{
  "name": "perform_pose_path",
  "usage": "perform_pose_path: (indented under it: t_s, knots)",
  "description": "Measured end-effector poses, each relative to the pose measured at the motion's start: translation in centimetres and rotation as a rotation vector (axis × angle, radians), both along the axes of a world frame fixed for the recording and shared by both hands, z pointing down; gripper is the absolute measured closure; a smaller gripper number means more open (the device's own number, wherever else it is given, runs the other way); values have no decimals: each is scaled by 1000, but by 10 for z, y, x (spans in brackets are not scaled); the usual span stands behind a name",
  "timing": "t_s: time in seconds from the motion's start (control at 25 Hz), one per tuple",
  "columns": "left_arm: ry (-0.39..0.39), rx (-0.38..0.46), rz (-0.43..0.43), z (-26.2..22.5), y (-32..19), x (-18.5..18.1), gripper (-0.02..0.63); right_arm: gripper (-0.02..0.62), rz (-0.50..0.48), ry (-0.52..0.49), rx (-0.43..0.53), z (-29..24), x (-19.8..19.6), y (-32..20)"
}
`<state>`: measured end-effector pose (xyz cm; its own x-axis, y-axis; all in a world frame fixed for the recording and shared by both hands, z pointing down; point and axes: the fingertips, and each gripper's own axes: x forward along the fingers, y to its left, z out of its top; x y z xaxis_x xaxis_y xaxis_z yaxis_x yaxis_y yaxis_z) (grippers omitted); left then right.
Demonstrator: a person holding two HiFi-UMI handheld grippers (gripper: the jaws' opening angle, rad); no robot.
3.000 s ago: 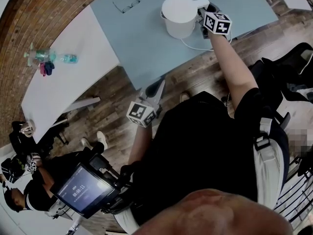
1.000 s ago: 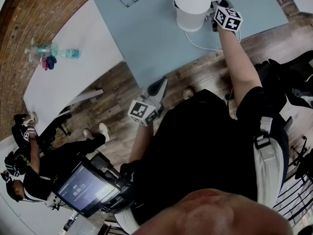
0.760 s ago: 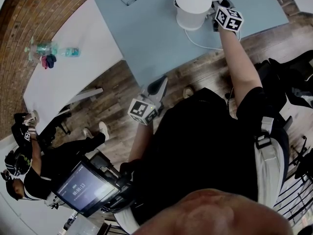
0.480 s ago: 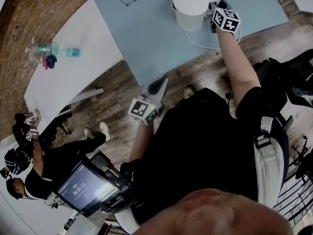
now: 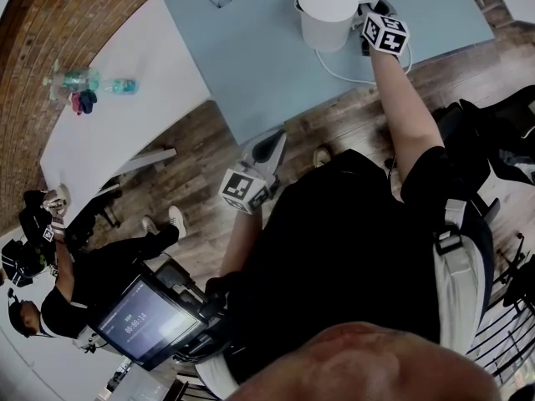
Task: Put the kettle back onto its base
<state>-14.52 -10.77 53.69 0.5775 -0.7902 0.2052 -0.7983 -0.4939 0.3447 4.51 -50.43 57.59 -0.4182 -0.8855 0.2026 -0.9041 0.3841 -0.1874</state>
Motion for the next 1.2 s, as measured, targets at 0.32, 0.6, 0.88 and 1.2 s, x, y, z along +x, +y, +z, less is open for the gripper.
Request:
perform_pose_path:
  t_s: [0.32,0.6,0.88,1.2]
  knots:
    - [0,12,-3,-2,-1,-4,603,497,-3,29,-18,3,-2,1]
    - [3,17,-4,0,-2,-5,603,497,-24,37,-40,12,-7,-3]
    - [-5,30,-3,-4,5,2,603,499,-65,76,-67,11,-7,-2]
    - [-14,49,6,-16,14,12,603,440,-139,150,-80,5,4,13]
